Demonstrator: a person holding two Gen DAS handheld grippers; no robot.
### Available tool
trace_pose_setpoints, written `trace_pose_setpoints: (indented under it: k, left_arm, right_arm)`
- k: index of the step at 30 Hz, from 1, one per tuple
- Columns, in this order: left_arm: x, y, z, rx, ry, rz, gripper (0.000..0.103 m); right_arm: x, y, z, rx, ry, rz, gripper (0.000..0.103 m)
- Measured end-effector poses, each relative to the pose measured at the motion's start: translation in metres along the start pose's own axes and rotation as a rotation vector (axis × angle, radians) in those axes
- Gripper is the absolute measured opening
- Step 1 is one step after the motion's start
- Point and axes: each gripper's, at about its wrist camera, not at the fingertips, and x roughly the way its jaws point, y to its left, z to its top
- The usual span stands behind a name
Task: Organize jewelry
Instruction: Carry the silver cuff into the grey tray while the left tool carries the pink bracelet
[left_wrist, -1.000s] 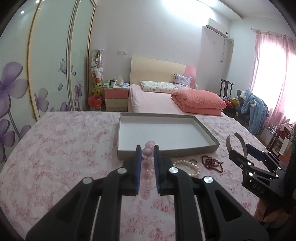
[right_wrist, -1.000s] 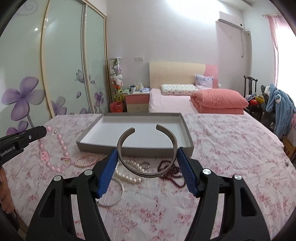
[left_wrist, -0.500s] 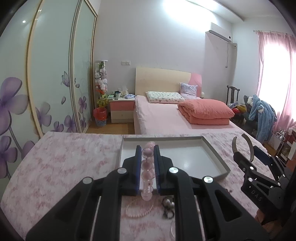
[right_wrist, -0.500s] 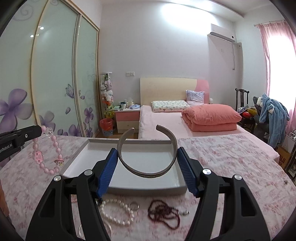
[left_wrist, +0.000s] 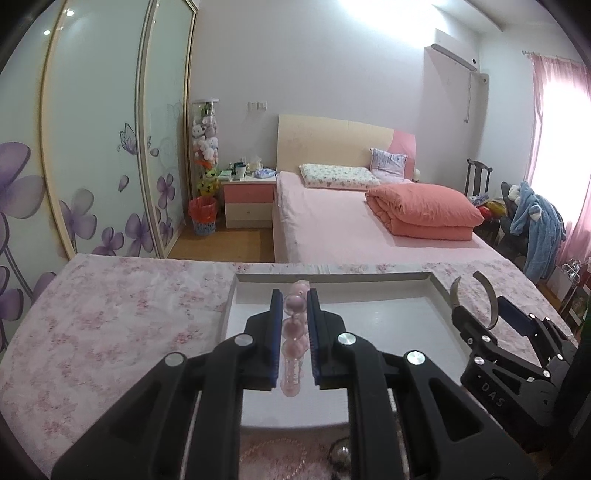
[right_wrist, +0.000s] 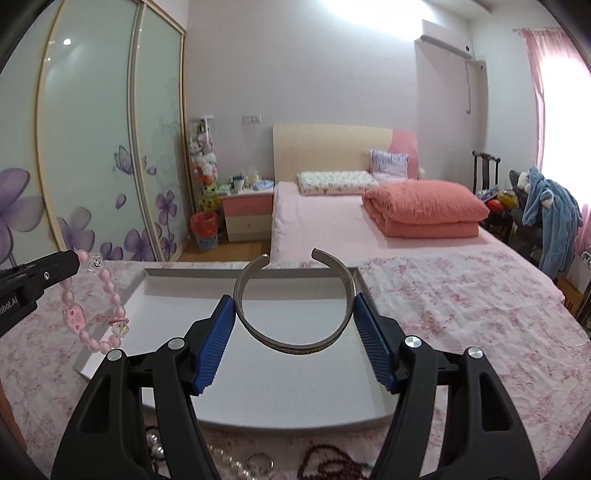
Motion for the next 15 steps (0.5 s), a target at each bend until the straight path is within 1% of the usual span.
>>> trace_pose_setpoints:
  k: [2, 7, 11, 15]
  left_arm:
    - [0.014, -0.001, -0.001, 0.001, 0.018, -0.005, 0.014]
    - [0.042, -0.001, -0.005, -0.004, 0.063, -0.017, 0.014]
    - [0.061, -0.002, -0.01, -0.006, 0.106, -0.031, 0.014]
    - [0.07, -0.001, -0.016, -0.01, 0.124, -0.046, 0.014]
  right_arm:
    - [0.014, 0.004, -0.003, -0.003, 0.036, -0.003, 0.066]
    - [0.051, 0.005, -0.012, 0.012, 0.165, 0.013, 0.066]
    - [0.067, 0.012, -0.018, -0.003, 0.226, 0.015, 0.066]
    - [0.073, 0.018, -0.021, -0.015, 0.253, 0.015, 0.067]
